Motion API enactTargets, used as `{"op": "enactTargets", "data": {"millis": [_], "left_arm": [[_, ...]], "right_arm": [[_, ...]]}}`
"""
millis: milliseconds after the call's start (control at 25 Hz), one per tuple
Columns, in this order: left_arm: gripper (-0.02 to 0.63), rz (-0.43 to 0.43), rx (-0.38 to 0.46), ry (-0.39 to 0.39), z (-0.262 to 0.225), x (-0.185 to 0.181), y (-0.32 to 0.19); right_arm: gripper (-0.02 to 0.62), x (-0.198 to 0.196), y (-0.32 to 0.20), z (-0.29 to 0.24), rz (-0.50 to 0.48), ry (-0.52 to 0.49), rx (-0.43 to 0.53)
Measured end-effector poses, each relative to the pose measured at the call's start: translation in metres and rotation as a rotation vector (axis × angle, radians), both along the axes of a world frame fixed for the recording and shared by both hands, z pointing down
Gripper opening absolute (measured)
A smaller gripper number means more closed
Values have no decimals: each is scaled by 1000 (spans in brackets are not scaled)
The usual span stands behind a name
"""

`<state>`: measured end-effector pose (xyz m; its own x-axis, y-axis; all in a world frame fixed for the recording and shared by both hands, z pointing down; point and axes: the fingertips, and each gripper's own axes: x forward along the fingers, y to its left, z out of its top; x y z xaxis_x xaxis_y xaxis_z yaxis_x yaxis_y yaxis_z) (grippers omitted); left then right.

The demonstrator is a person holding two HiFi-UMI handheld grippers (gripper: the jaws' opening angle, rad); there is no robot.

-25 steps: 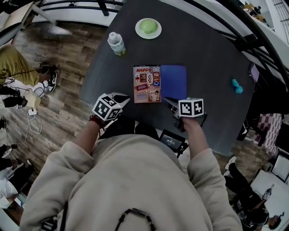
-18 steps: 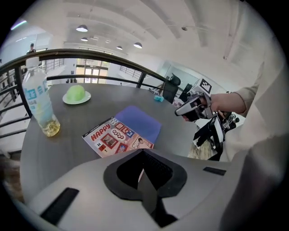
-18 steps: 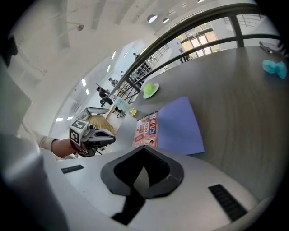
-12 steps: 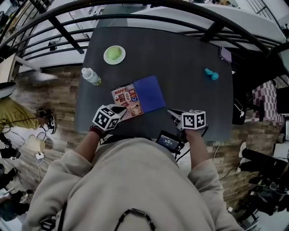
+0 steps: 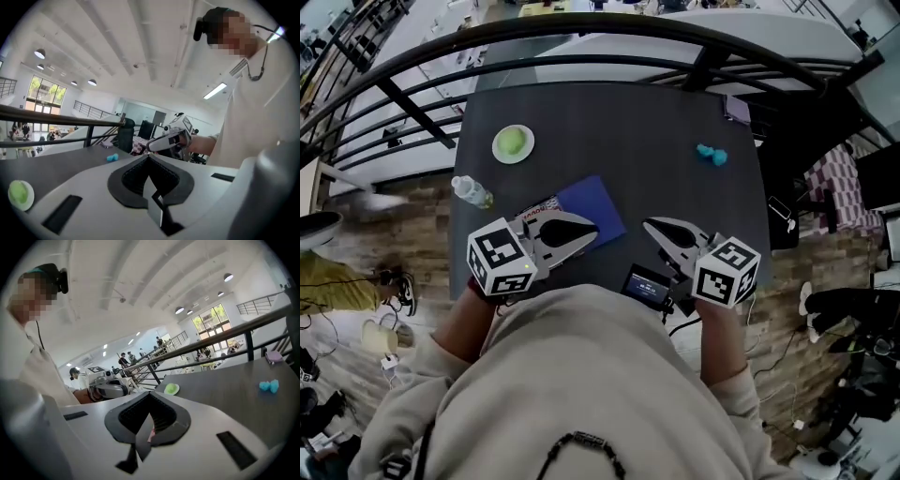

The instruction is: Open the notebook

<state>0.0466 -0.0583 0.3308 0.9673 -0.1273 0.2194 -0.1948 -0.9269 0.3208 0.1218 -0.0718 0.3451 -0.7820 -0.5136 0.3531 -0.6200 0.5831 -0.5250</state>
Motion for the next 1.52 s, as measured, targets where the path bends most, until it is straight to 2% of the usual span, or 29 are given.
{"op": "enactTargets", "data": {"millis": [120,360,600,920,1520], "left_arm": [[2,-39,64,48,-37,3,-7],[1,-131,149,40,-61,0,-16],[2,-120,133,31,-54,-1,-9],[2,-195,142,36,-60,-15,-20],[1,-208,130,15,-48,-17,-15]], "right_arm": [[18,-3,-1,-35,-7,-17,65],[17,-15,-7,-67,-37,-43,132],[17,-28,-9,-67,-67,-61,122],[17,-30,-11,-65,-67,-53,119],[15,-32,-11,-62,-89,-40,117]]}}
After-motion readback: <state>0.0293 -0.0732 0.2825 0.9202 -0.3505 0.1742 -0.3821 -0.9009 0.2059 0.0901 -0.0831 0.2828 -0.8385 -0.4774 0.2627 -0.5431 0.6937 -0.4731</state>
